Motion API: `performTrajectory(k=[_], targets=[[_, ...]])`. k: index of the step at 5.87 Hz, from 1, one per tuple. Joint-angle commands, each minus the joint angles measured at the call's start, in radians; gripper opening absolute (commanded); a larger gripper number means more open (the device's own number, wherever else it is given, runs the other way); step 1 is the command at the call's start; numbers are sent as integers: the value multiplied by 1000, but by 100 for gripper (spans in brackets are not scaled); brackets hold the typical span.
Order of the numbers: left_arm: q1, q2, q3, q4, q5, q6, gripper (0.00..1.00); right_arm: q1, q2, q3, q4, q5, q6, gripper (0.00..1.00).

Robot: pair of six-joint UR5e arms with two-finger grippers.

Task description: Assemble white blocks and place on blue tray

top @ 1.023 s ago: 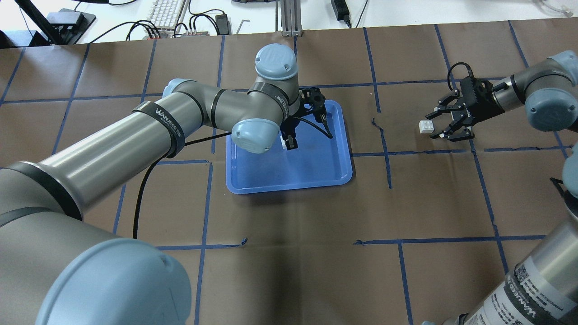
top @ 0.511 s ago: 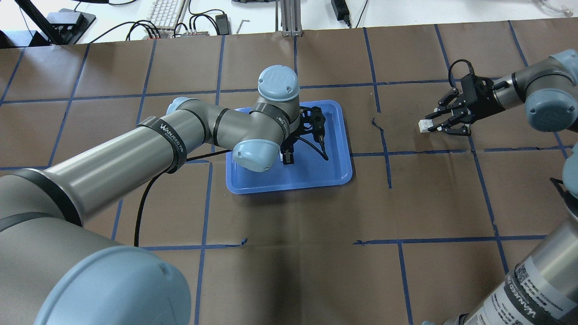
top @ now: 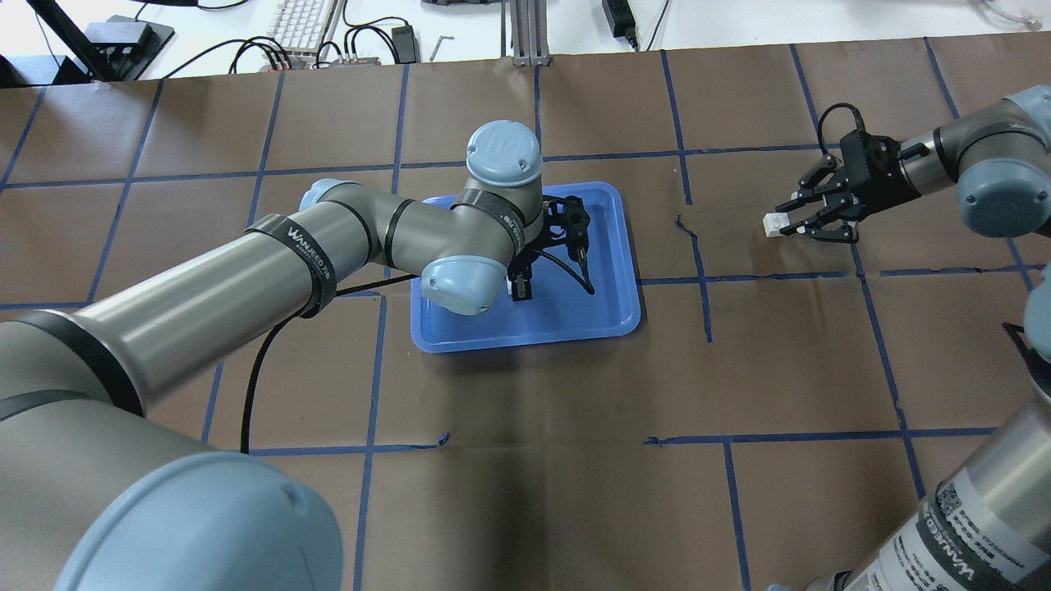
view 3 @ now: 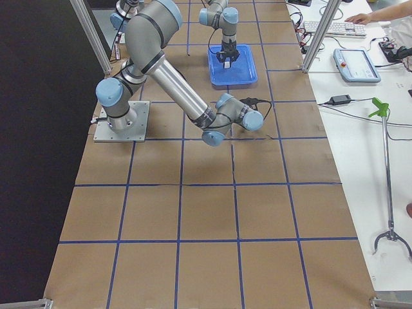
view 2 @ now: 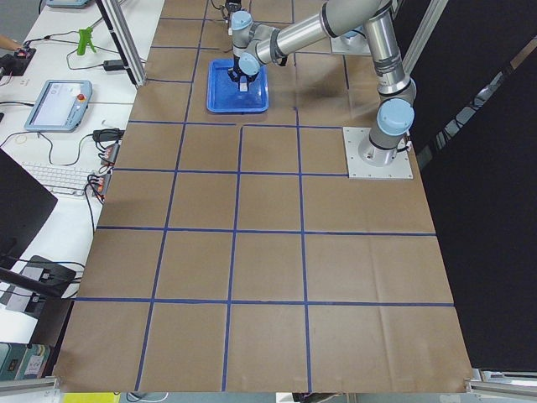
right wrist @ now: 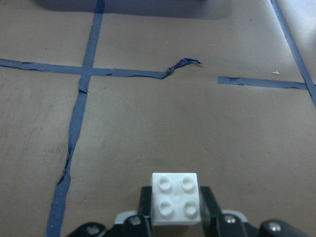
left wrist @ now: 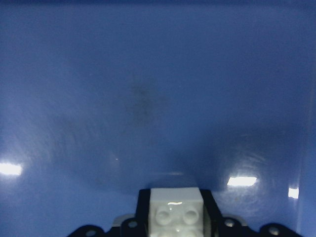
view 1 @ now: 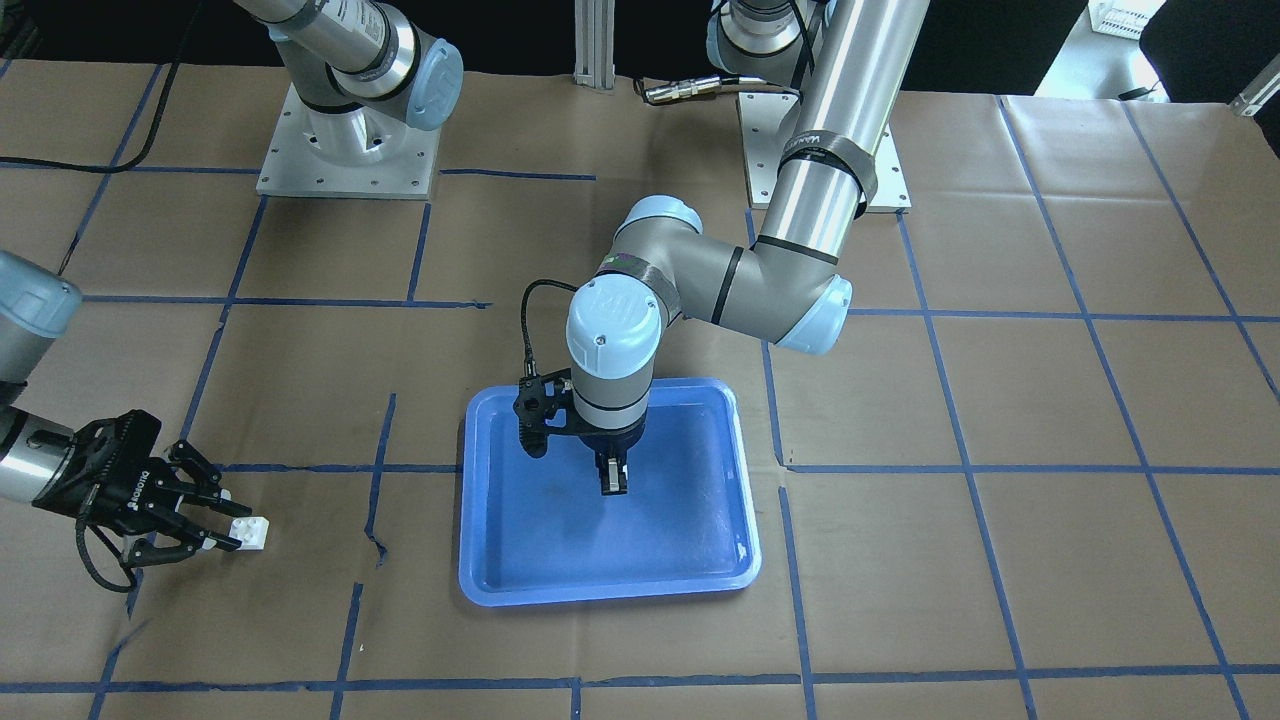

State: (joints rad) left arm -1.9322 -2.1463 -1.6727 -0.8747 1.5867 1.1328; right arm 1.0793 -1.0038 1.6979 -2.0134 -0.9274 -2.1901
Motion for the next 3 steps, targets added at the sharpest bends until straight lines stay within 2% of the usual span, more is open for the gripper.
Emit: performTrajectory(k=[1,2,3], targets=[[1,-3,-1,0,2,2,45,8,-48,-47,31,1,27,25],[2,-3,1,0,2,7,81,11,-118,-47,135,2,27,25],[4,2,10,-3,4,8,82,17,-183,-40,213,8,24,25]])
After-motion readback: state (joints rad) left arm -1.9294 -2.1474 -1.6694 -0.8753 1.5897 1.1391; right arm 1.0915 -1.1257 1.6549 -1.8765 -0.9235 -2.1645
